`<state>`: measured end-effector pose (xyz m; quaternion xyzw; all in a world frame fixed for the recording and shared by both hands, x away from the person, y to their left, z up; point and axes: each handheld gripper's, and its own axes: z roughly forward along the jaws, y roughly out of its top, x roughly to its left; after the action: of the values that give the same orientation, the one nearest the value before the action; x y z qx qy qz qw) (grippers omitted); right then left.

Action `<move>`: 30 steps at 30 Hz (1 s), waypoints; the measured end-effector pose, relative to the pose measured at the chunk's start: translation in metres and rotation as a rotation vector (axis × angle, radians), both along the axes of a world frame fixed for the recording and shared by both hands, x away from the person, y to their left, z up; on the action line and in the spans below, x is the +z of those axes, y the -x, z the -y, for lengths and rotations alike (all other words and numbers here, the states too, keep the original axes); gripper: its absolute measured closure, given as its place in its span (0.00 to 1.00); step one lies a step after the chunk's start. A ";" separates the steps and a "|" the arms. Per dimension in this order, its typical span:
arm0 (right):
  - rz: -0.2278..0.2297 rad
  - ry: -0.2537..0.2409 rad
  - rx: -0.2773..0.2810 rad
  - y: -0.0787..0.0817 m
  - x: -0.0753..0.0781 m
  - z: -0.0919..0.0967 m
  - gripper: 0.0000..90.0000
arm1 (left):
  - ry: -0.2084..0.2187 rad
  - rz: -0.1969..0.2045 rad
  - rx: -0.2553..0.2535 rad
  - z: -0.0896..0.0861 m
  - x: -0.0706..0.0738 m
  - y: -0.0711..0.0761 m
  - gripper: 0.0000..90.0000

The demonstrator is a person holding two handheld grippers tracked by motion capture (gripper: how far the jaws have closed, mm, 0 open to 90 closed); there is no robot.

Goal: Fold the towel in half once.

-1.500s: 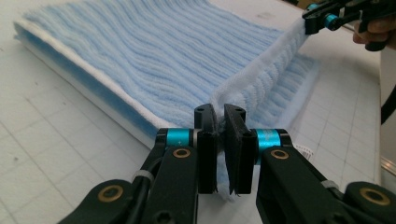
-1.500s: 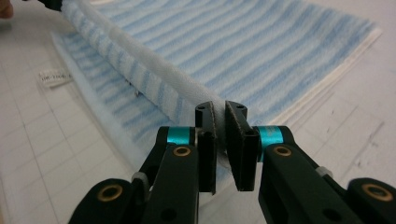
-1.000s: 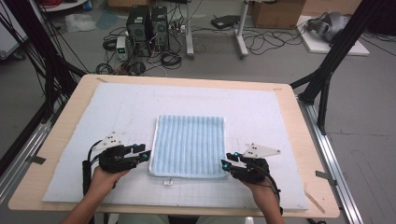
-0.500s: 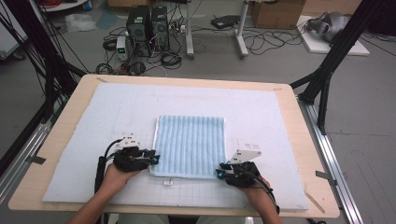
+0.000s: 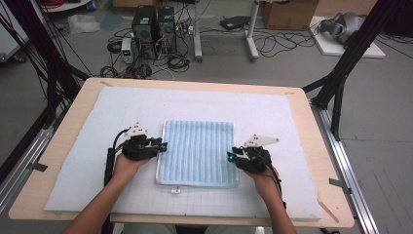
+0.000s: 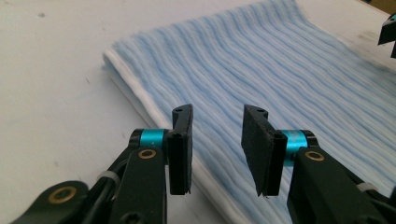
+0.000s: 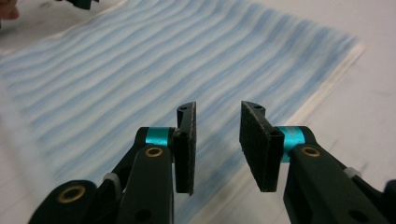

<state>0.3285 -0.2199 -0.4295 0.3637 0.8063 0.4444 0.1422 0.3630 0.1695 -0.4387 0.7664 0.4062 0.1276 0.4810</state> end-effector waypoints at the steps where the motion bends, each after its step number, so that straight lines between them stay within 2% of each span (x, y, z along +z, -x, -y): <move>1: 0.000 -0.001 -0.013 -0.008 0.000 -0.001 0.75 | -0.003 0.007 0.019 0.002 0.000 -0.005 0.72; 2: -0.011 0.002 -0.032 -0.016 0.000 -0.002 0.75 | -0.007 0.018 0.031 0.004 0.000 -0.009 0.73; 6: -0.061 0.043 -0.069 -0.037 -0.008 -0.008 0.77 | -0.039 0.003 0.069 0.010 -0.007 -0.023 0.76; 7: -0.071 0.051 -0.075 -0.039 -0.010 -0.009 0.77 | -0.043 -0.003 0.078 0.010 -0.009 -0.024 0.76; 9: -0.082 0.102 -0.086 -0.040 -0.015 -0.008 0.78 | -0.060 -0.030 0.097 0.011 -0.012 -0.027 0.76; 10: -0.086 0.087 -0.088 -0.040 -0.016 -0.007 0.78 | -0.054 -0.034 0.105 0.011 -0.012 -0.027 0.76; 12: -0.077 0.103 -0.093 -0.040 -0.015 -0.005 0.77 | -0.060 -0.042 0.097 0.011 -0.013 -0.028 0.76; 14: -0.077 0.098 -0.103 -0.038 -0.013 -0.003 0.74 | -0.066 -0.044 0.085 0.009 -0.012 -0.028 0.75; 16: -0.072 0.082 -0.107 -0.035 -0.009 0.001 0.71 | -0.041 -0.056 0.073 0.004 -0.011 -0.028 0.73; 18: -0.042 0.055 -0.113 -0.029 -0.003 0.005 0.66 | 0.001 -0.044 0.059 -0.001 -0.007 -0.025 0.71; 20: -0.009 0.035 -0.115 -0.021 0.004 0.011 0.59 | 0.032 -0.006 0.033 -0.005 -0.001 -0.021 0.66; 23: 0.007 0.023 -0.137 -0.011 0.011 0.019 0.47 | 0.077 0.066 -0.010 -0.012 0.006 -0.012 0.62; 26: 0.028 0.049 -0.168 -0.002 0.013 0.027 0.34 | 0.101 0.118 -0.032 -0.018 0.010 -0.001 0.60; 28: 0.036 0.060 -0.183 0.002 0.011 0.033 0.26 | 0.125 0.120 -0.031 -0.022 0.010 0.004 0.58; 30: 0.041 0.053 -0.205 0.005 0.008 0.038 0.21 | 0.139 0.101 -0.016 -0.024 0.010 0.007 0.47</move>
<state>0.3237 -0.2579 -0.4210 0.4310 0.7733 0.4135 0.2128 0.3559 0.1930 -0.4290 0.7269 0.3830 0.1337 0.5541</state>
